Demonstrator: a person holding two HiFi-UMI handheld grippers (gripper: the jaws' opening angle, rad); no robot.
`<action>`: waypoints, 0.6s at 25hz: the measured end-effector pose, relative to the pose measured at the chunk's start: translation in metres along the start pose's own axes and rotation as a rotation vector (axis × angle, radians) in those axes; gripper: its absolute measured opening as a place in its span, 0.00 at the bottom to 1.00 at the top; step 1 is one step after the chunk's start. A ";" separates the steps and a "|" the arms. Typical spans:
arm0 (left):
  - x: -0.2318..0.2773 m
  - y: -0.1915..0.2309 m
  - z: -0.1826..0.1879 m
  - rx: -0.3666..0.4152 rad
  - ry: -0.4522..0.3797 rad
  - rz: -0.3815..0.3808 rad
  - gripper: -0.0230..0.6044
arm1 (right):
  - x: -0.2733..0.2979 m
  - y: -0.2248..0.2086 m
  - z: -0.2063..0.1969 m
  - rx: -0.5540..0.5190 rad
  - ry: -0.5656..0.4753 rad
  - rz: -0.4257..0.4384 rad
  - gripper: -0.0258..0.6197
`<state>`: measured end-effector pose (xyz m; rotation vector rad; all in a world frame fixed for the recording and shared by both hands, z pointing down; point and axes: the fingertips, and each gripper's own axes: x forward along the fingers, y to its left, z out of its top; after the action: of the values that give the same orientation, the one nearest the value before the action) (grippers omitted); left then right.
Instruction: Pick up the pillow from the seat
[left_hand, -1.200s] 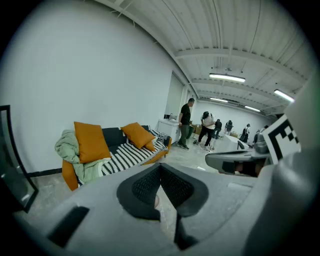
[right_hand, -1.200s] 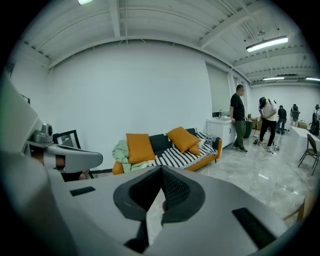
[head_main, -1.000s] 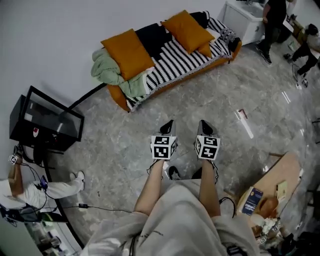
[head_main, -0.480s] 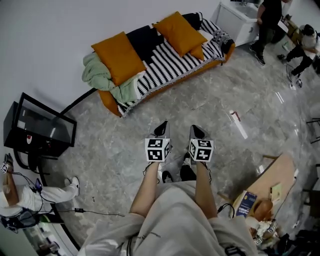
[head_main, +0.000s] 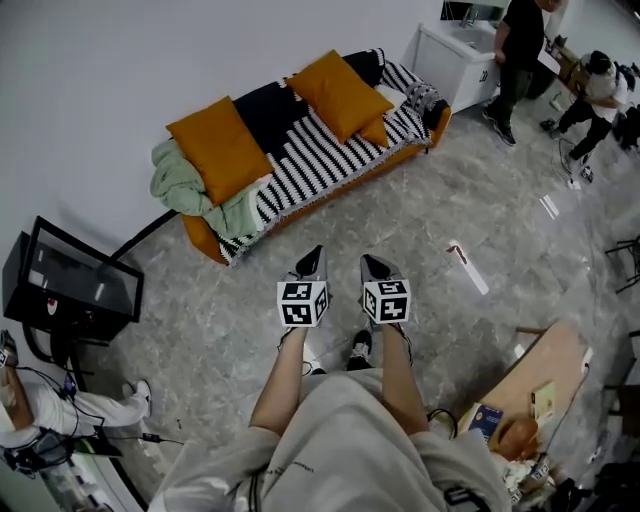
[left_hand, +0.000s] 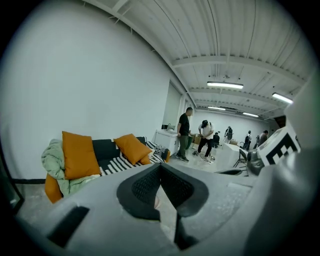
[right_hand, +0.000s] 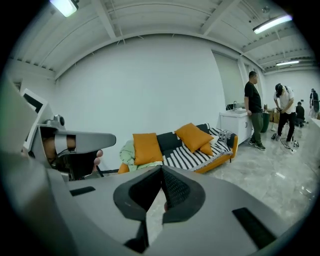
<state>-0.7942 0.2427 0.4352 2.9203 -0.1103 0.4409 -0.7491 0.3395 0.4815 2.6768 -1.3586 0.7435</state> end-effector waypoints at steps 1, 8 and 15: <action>0.007 -0.003 0.003 0.008 0.001 -0.003 0.05 | 0.003 -0.009 0.005 0.006 -0.007 -0.002 0.05; 0.051 -0.036 0.044 0.038 -0.053 -0.033 0.05 | 0.016 -0.049 0.046 -0.005 -0.055 0.099 0.05; 0.086 -0.058 0.034 0.012 -0.032 -0.024 0.05 | 0.021 -0.083 0.047 -0.074 -0.028 0.115 0.05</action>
<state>-0.6963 0.2890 0.4187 2.9380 -0.0771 0.3921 -0.6561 0.3627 0.4629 2.5804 -1.5261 0.6537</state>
